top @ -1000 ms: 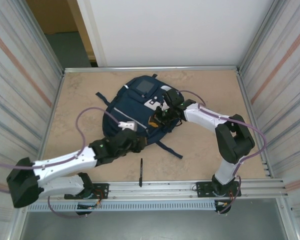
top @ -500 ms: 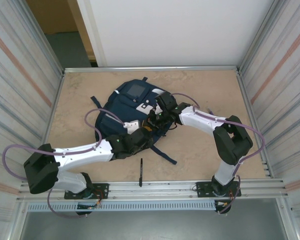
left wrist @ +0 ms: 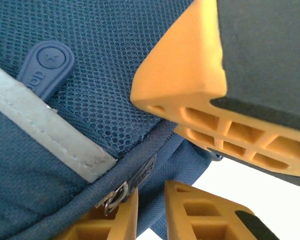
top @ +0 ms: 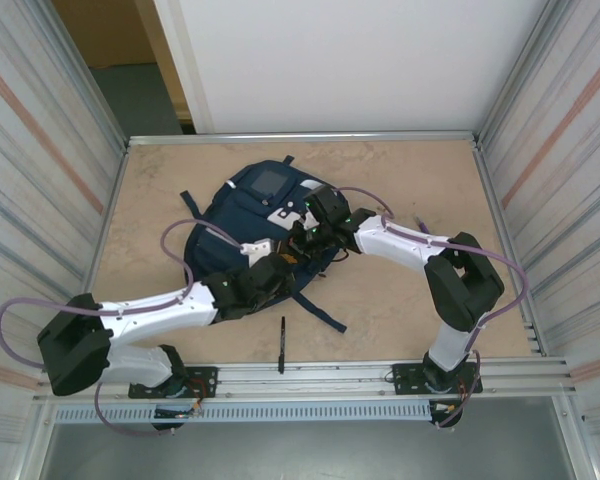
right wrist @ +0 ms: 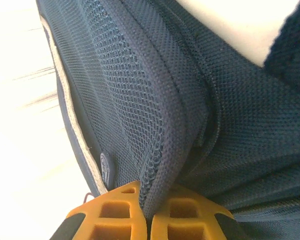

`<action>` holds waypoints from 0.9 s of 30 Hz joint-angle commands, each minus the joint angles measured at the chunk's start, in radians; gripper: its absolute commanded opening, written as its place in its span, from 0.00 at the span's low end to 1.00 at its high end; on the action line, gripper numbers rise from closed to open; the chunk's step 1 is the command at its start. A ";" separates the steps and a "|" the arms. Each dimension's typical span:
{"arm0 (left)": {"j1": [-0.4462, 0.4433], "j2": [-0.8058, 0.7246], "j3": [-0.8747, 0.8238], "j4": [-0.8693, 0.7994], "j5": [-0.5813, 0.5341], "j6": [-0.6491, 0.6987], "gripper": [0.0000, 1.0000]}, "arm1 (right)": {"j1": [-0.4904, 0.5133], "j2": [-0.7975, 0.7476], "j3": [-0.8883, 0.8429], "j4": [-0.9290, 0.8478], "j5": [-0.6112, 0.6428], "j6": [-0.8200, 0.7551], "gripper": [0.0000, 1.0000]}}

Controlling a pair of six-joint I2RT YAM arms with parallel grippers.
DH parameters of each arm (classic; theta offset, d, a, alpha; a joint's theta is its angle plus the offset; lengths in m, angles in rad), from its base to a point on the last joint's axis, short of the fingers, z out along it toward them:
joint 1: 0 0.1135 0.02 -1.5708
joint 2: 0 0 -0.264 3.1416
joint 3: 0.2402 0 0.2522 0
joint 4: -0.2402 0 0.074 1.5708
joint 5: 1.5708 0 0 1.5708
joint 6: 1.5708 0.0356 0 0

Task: Pack the student bag

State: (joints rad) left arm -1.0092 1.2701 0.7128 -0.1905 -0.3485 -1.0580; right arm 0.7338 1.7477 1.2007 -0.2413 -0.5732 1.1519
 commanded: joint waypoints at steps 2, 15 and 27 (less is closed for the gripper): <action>0.027 -0.045 -0.041 -0.001 -0.067 0.000 0.25 | 0.036 -0.064 -0.006 0.014 -0.099 0.002 0.00; -0.003 -0.225 -0.141 -0.102 -0.141 -0.147 0.39 | 0.040 -0.039 0.009 0.010 -0.080 -0.014 0.00; 0.038 -0.271 -0.222 0.080 -0.105 -0.025 0.35 | 0.088 -0.002 0.037 0.040 -0.087 0.005 0.00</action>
State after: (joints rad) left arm -1.0077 1.0164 0.5220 -0.1776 -0.4080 -1.1767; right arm 0.7799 1.7573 1.1896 -0.2115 -0.5617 1.1675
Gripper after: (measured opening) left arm 0.357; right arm 0.047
